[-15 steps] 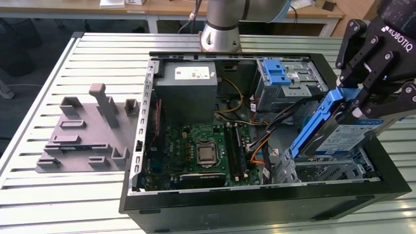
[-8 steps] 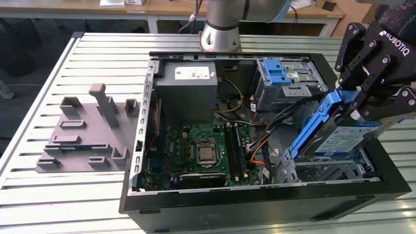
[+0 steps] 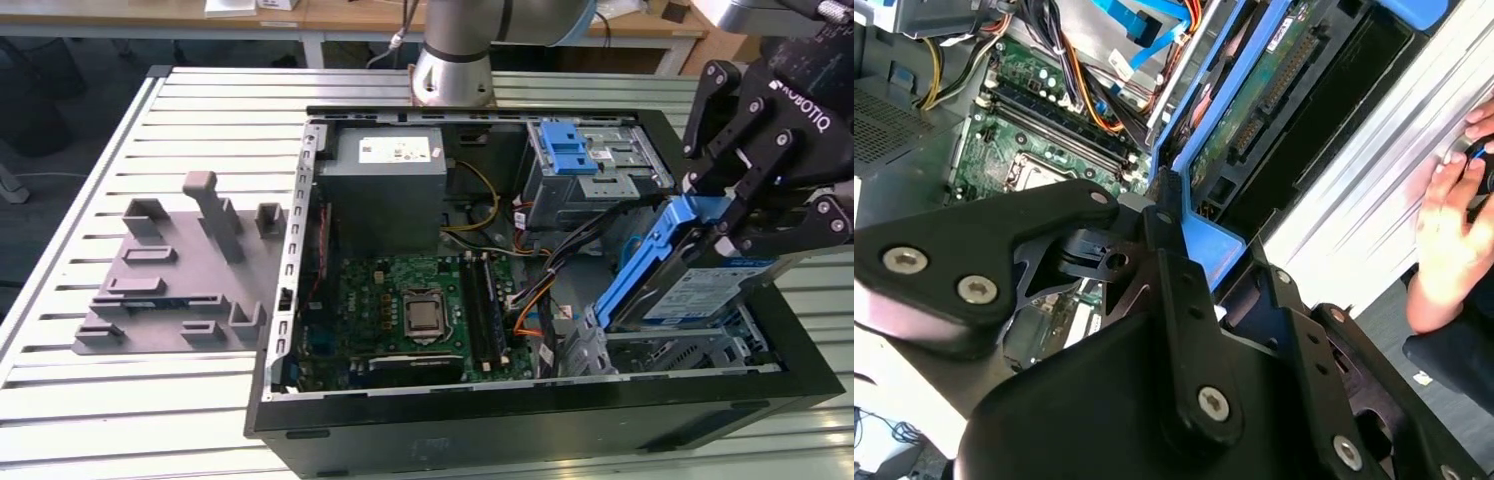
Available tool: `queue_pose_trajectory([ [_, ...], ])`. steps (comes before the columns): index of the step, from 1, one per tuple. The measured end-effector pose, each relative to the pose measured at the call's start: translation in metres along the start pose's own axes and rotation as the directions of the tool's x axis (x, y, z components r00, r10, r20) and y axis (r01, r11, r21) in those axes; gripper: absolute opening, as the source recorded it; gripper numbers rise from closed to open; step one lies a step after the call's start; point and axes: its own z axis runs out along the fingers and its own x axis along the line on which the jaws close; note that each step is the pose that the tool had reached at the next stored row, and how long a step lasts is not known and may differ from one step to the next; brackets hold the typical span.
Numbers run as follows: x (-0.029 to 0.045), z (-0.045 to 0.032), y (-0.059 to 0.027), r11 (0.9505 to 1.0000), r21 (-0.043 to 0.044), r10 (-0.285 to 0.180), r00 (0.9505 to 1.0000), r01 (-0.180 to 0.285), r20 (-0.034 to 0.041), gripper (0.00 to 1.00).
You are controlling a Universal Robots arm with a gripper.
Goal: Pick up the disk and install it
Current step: 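Insert the disk into the insertion slot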
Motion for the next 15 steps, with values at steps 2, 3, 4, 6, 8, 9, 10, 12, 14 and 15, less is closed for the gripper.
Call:
queue_pose_trajectory([
  [2,0.0,0.0007,0.0,1.0,0.0,0.0,1.0,0.0,-0.0005,0.36],
  [3,0.0,0.001,0.0,1.0,0.0,0.0,1.0,0.0,-0.0008,0.36],
  [4,0.0,0.0012,0.0,1.0,0.0,0.0,1.0,0.0,-0.0011,0.36],
  [6,0.0,0.0018,0.0,1.0,0.0,0.0,1.0,0.0,-0.001,0.36],
  [8,0.0,0.0025,-0.0001,1.0,0.0,0.0,1.0,0.0,-0.001,0.36],
  [9,0.0,0.0029,-0.0001,1.0,0.0,0.0,1.0,0.0,-0.001,0.36],
  [10,0.0001,0.0032,-0.0001,1.0,0.0,0.0,1.0,0.0,-0.0011,0.36],
  [12,0.0001,0.0041,-0.0001,1.0,0.0,0.0,1.0,0.0,-0.001,0.36],
  [14,0.0001,0.005,-0.0002,1.0,0.0001,0.0,1.0,0.0,-0.001,0.36],
  [15,0.0001,0.0055,-0.0002,1.0,0.0,0.0,1.0,0.0,-0.0012,0.38],
])
